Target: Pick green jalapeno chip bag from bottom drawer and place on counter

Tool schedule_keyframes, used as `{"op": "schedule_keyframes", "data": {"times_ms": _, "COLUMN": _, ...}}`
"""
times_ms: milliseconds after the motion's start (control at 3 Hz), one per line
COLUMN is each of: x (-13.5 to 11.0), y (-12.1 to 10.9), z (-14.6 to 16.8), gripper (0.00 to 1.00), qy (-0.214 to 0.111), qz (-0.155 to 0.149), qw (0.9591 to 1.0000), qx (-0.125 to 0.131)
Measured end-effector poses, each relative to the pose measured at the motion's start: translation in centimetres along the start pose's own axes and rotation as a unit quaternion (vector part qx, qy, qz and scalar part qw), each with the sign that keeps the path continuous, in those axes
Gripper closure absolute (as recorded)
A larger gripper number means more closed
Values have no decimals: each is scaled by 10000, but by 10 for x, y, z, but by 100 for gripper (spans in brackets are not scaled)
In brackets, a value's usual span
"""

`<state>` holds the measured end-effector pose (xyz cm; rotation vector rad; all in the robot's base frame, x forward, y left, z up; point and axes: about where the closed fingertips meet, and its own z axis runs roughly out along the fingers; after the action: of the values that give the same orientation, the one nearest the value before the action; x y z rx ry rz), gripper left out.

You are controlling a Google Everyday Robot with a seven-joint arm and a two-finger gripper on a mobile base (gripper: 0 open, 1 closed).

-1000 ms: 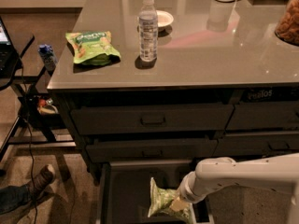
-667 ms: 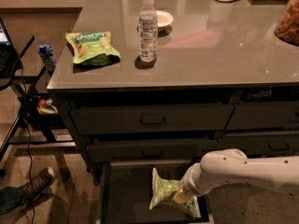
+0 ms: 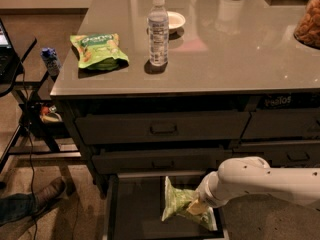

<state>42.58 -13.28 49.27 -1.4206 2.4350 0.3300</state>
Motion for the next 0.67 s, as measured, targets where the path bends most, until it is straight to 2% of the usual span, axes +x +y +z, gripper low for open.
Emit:
{"op": "schedule_keyframes", "data": {"times_ms": 333, "x": -17, "y": -3, "z": -36, "gripper": 100, "qy": -46, "qz": -42, "qw": 9998, "qx": 181}}
{"op": "schedule_keyframes", "data": {"times_ms": 667, "x": -44, "y": -11, "z": -85, "gripper": 100, "qy": -60, "qz": -105, "qw": 9985, "qx": 538}}
